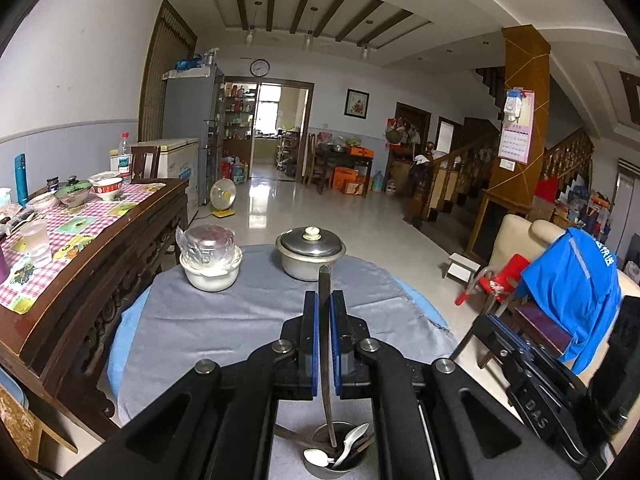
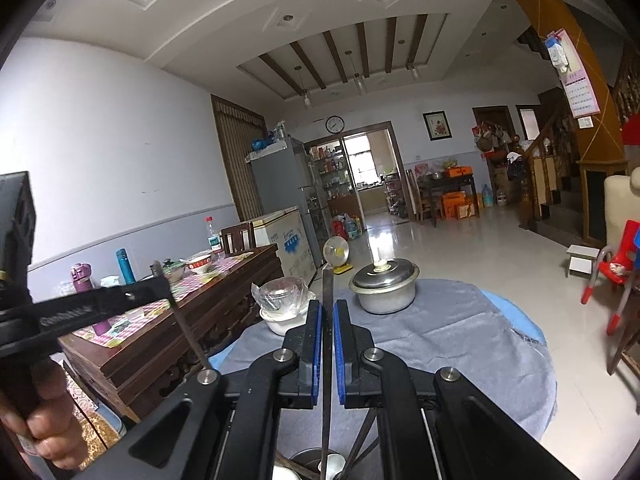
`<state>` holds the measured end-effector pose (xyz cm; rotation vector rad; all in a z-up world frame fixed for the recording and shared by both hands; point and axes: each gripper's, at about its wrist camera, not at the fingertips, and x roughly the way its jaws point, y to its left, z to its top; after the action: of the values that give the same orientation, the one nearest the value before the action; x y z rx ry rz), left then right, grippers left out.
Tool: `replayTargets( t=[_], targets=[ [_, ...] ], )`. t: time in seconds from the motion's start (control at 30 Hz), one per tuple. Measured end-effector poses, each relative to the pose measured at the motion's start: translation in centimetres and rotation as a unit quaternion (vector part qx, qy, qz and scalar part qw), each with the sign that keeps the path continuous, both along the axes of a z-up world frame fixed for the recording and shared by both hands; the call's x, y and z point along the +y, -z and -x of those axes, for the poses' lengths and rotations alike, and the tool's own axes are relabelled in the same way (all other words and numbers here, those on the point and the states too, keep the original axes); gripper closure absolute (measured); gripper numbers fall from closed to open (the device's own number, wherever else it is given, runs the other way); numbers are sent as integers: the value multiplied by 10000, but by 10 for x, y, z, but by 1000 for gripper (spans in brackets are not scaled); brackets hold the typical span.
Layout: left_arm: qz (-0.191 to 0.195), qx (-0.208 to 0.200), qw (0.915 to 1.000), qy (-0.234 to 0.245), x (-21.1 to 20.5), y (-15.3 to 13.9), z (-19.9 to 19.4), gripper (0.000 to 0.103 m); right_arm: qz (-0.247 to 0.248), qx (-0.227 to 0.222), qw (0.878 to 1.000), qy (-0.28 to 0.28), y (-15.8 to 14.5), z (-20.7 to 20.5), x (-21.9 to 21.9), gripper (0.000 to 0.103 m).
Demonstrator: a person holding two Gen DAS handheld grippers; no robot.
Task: Organize utensils
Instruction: 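Lower the chopsticks into the cup and open both grippers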
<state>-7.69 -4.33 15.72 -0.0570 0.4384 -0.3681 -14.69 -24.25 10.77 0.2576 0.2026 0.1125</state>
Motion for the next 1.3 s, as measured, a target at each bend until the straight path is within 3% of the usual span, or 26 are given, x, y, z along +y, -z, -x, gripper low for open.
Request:
replayTargets(
  t=[1.3],
  targets=[
    [-28,391,9990,-223,-6,32,-16,97,-47,193,9998,-26,16,-10,7,96]
  ],
)
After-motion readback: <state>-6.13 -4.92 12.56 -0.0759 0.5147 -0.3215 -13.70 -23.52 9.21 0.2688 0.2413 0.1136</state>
